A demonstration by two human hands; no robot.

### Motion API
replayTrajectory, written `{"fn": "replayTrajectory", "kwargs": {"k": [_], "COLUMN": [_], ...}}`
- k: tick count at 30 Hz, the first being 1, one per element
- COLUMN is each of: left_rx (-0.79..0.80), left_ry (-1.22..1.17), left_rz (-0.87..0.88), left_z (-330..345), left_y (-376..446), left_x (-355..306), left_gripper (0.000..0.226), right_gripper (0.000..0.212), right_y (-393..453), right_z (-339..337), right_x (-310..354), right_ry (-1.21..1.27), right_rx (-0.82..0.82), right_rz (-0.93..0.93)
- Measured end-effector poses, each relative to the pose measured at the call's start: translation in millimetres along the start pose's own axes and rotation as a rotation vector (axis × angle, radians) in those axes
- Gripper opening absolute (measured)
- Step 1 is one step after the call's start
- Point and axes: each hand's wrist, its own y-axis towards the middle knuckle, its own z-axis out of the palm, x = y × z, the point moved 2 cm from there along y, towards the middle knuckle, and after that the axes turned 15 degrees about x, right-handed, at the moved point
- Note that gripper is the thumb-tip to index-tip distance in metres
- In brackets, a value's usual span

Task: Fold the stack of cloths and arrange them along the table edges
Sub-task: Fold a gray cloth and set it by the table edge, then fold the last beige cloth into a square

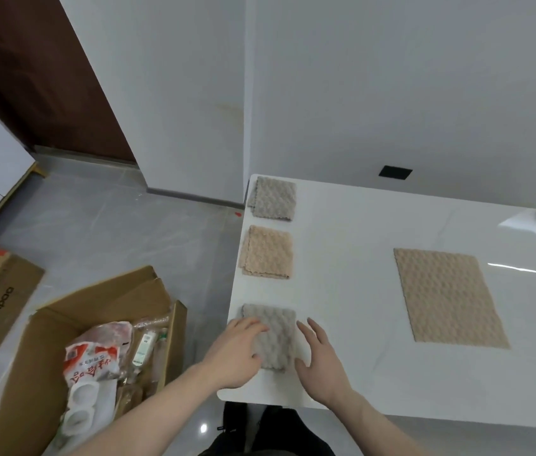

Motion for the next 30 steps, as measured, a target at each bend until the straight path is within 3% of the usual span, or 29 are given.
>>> {"fn": "replayTrajectory", "kwargs": {"k": [3,11,25,30], "left_rx": [-0.085,-0.108,-0.19,-0.14], "left_ry": [-0.047,0.019,-0.099,-0.072], "left_rz": [0.033,0.085,0.088,0.1], "left_z": [-2,13,78,99], "left_y": [-19,-7,88,90], "left_x": [-5,-75,-300,-329], "left_gripper": [0.06,0.06,0.055,0.056], "right_gripper": [0.072,0.063,0.056,0.054], "right_y": [-21,-48,-119,-147], "right_z": [-7,-54,-185,-212], "right_x": [-4,-30,-219,-250], "right_ry": [0.022,0.219,0.213,0.267], "right_rx": [-0.055,-0.203,-0.193,-0.259], "right_rz": [-0.05,-0.166,-0.168,-0.146]}}
